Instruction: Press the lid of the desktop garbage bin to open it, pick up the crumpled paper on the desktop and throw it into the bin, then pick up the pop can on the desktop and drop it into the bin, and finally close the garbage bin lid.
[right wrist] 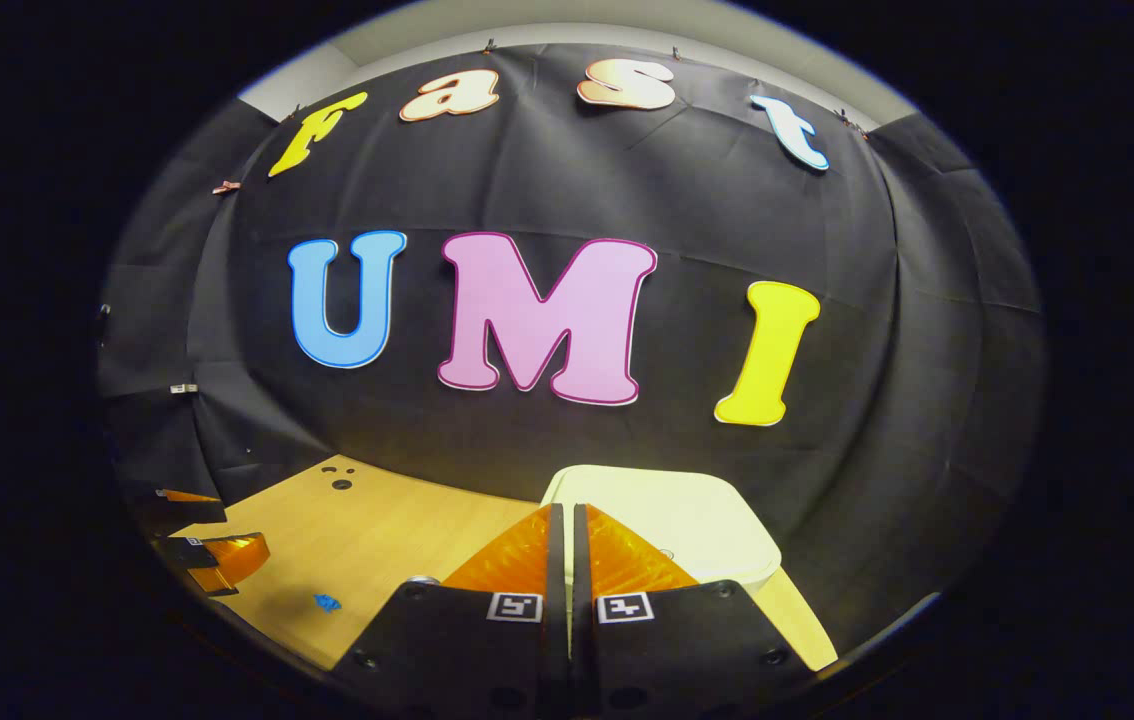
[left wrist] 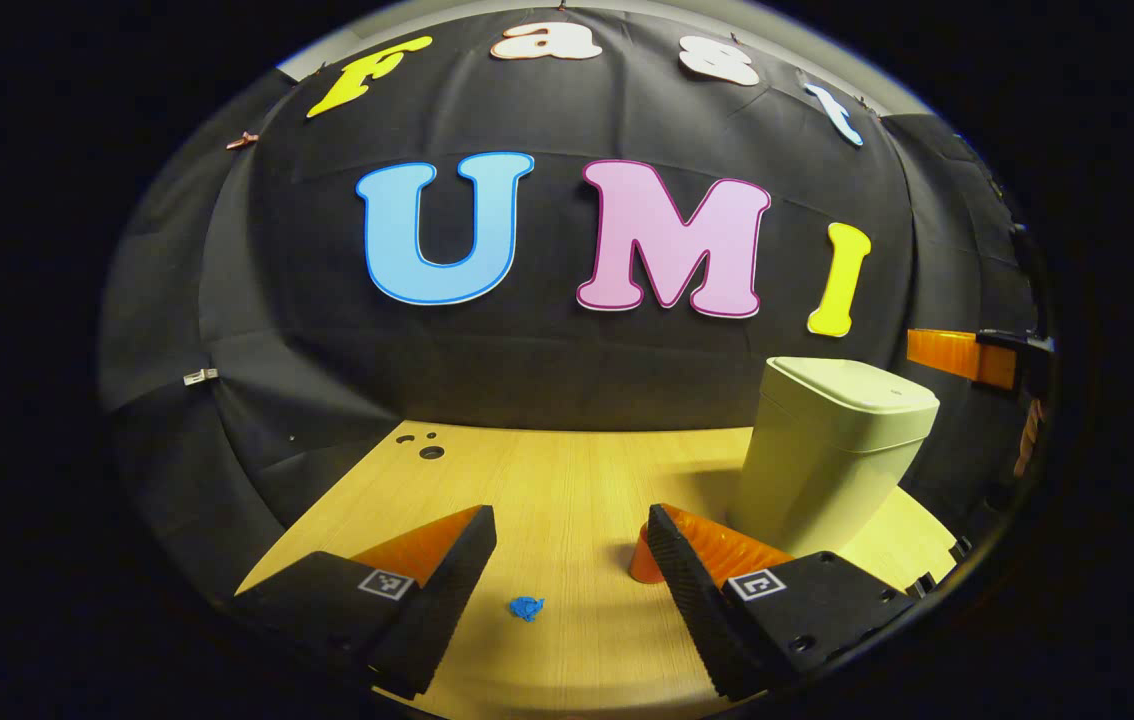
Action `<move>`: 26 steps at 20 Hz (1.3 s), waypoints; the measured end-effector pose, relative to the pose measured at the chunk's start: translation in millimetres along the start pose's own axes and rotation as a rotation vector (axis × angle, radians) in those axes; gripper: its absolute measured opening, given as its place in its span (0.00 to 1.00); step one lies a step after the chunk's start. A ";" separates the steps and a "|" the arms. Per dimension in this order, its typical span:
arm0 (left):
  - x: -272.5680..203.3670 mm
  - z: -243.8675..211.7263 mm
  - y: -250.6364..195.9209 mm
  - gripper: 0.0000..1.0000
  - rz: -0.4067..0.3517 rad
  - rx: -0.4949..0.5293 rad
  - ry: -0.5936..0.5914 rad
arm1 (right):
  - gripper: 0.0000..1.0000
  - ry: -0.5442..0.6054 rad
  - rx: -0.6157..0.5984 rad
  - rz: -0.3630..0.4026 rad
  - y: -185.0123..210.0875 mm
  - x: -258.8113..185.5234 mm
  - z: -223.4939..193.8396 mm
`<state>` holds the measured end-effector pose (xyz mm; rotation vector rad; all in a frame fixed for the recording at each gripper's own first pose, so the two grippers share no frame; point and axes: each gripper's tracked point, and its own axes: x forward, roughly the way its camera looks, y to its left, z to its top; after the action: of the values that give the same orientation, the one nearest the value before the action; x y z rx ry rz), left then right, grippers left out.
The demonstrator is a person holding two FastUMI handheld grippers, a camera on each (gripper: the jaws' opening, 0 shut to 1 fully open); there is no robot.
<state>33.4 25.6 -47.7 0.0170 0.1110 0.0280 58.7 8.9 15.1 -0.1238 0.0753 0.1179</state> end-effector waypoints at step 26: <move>5.5 -23.8 9.7 0.98 0.046 -0.034 0.072 | 0.05 0.220 0.159 -0.104 -68.2 46.1 -68.0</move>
<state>35.9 35.9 -71.7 -0.0153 0.1826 0.0761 108.1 -61.8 -47.9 0.0184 0.2968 -0.0066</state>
